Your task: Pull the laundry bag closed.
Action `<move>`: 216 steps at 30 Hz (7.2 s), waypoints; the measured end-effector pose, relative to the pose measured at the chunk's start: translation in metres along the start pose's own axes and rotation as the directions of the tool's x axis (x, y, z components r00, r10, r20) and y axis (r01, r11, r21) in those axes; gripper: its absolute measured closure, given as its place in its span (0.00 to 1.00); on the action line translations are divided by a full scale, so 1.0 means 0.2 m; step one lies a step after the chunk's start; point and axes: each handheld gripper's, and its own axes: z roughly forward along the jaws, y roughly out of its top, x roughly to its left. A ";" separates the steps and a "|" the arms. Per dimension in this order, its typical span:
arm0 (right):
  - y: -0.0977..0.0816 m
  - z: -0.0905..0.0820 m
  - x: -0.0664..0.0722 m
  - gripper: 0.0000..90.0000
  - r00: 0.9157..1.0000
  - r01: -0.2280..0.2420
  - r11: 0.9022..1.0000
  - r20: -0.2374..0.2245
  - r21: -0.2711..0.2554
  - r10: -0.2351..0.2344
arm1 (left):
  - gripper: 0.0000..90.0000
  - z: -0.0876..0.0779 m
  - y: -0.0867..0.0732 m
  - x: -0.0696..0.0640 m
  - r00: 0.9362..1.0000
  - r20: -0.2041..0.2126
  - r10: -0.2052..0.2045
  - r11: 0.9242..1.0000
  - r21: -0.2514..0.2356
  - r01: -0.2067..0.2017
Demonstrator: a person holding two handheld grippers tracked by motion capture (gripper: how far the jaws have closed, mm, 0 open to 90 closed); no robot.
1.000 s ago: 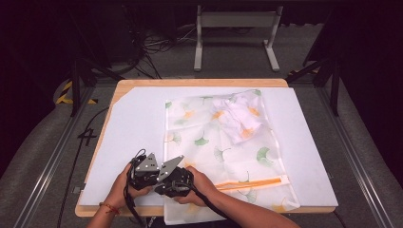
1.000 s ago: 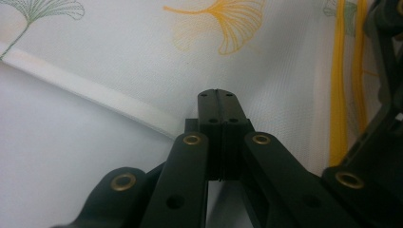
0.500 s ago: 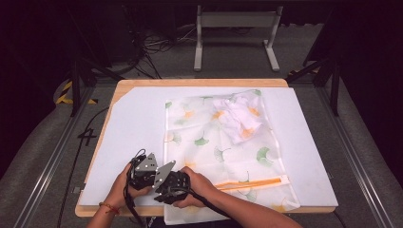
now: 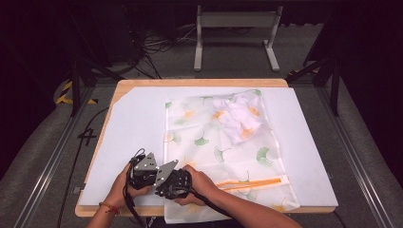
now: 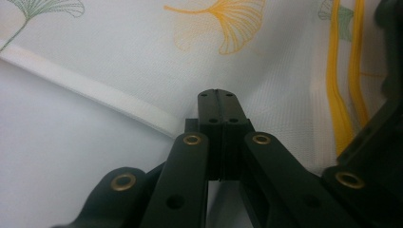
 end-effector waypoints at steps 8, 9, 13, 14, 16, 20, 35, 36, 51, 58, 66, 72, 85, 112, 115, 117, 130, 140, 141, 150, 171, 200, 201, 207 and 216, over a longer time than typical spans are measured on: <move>-0.05 -0.07 -0.01 0.97 0.999 -0.042 0.997 0.007 -0.068 0.042 | 1.00 0.00 0.00 0.00 1.000 0.000 0.004 1.000 0.001 -0.004; -0.06 -0.08 -0.02 0.97 0.999 -0.045 0.996 0.007 -0.077 0.046 | 1.00 0.00 0.00 0.00 1.000 -0.001 0.006 1.000 0.002 -0.006; -0.08 -0.12 -0.02 0.96 0.998 -0.058 0.993 0.011 -0.106 0.059 | 1.00 0.00 0.00 0.00 1.000 0.000 0.004 1.000 0.000 -0.004; -0.08 -0.13 -0.02 0.96 0.998 -0.062 0.992 0.012 -0.111 0.063 | 1.00 0.00 0.00 0.00 1.000 0.000 0.006 1.000 0.000 -0.006; -0.09 -0.14 -0.02 0.97 0.998 -0.062 0.992 0.013 -0.109 0.064 | 1.00 0.00 0.00 0.00 1.000 0.001 0.002 1.000 -0.001 -0.002; -0.12 -0.15 -0.02 0.96 0.997 -0.071 0.990 0.006 -0.125 0.072 | 1.00 0.00 0.00 0.00 1.000 0.000 0.004 1.000 0.000 -0.004; -0.22 -0.16 -0.05 0.98 0.991 -0.130 0.984 0.002 -0.125 0.132 | 1.00 0.00 0.00 0.00 1.000 0.002 0.001 1.000 -0.004 -0.001; -0.22 -0.16 -0.05 0.95 0.990 -0.137 0.983 0.005 -0.125 0.138 | 1.00 0.00 0.00 0.00 1.000 0.001 0.000 1.000 -0.006 0.000; -0.21 -0.12 -0.03 0.87 0.992 -0.128 0.983 -0.004 -0.129 0.129 | 1.00 0.00 0.00 0.00 1.000 0.001 0.005 1.000 -0.003 -0.005; -0.12 -0.07 -0.06 0.81 0.991 -0.124 0.986 -0.053 -0.108 0.119 | 1.00 0.00 0.00 0.00 1.000 0.003 0.001 1.000 -0.004 -0.001; -0.12 0.03 -0.10 0.78 0.978 -0.200 0.978 -0.079 -0.054 0.195 | 1.00 0.00 -0.01 0.00 1.000 0.000 0.005 1.000 -0.005 -0.005; -0.12 0.02 -0.10 0.86 0.973 -0.216 0.974 -0.099 -0.072 0.209 | 1.00 0.00 -0.01 0.00 1.000 0.002 0.003 1.000 -0.005 -0.003; -0.13 0.02 -0.12 0.97 0.963 -0.254 0.962 -0.121 -0.100 0.241 | 1.00 0.00 -0.01 0.00 1.000 -0.001 0.007 1.000 -0.006 -0.007; -0.18 -0.03 -0.09 1.00 0.955 -0.282 0.950 -0.141 -0.137 0.263 | 1.00 0.00 0.00 0.00 1.000 -0.002 0.010 1.000 -0.003 -0.010; -0.19 -0.01 -0.10 0.99 0.950 -0.289 0.949 -0.158 -0.127 0.268 | 1.00 0.00 0.00 0.00 1.000 0.000 0.011 1.000 -0.006 -0.011; -0.19 0.00 -0.11 0.97 0.951 -0.285 0.951 -0.164 -0.123 0.264 | 1.00 0.00 0.00 0.00 1.000 -0.001 0.011 1.000 -0.003 -0.011; -0.20 -0.07 -0.10 1.00 0.956 -0.285 0.938 -0.130 -0.199 0.262 | 1.00 0.00 0.00 0.00 1.000 0.000 0.020 1.000 -0.002 -0.020; -0.24 -0.14 -0.11 1.00 0.962 -0.271 0.938 -0.099 -0.217 0.255 | 1.00 0.00 0.00 0.00 1.000 0.000 0.032 1.000 0.002 -0.032; -0.24 -0.14 -0.12 1.00 0.960 -0.277 0.936 -0.097 -0.218 0.262 | 1.00 0.00 0.00 0.00 0.999 0.000 0.032 0.999 0.004 -0.032; -0.26 -0.16 -0.12 1.00 0.959 -0.283 0.924 -0.099 -0.258 0.266 | 1.00 0.00 0.00 0.00 0.999 -0.003 0.032 0.999 0.002 -0.032; -0.23 -0.09 -0.06 1.00 0.973 -0.230 0.942 -0.086 -0.244 0.215 | 1.00 -0.05 -0.04 -0.10 0.998 0.038 0.044 0.999 0.011 -0.044; -0.15 0.03 -0.08 1.00 0.962 -0.249 0.961 -0.143 -0.117 0.232 | 1.00 -0.04 -0.05 -0.08 0.998 0.061 0.022 1.000 -0.003 -0.022; -0.15 0.03 -0.09 1.00 0.960 -0.255 0.960 -0.149 -0.117 0.237 | 1.00 -0.04 -0.05 -0.07 0.998 0.063 0.021 1.000 -0.003 -0.020; -0.15 0.03 -0.07 1.00 0.966 -0.233 0.964 -0.141 -0.131 0.215 | 1.00 -0.04 -0.04 -0.08 0.998 0.058 0.027 1.000 0.001 -0.027; -0.19 -0.03 -0.09 1.00 0.966 -0.230 0.960 -0.158 -0.157 0.206 | 1.00 -0.04 -0.04 -0.06 0.997 0.069 0.034 0.999 0.001 -0.034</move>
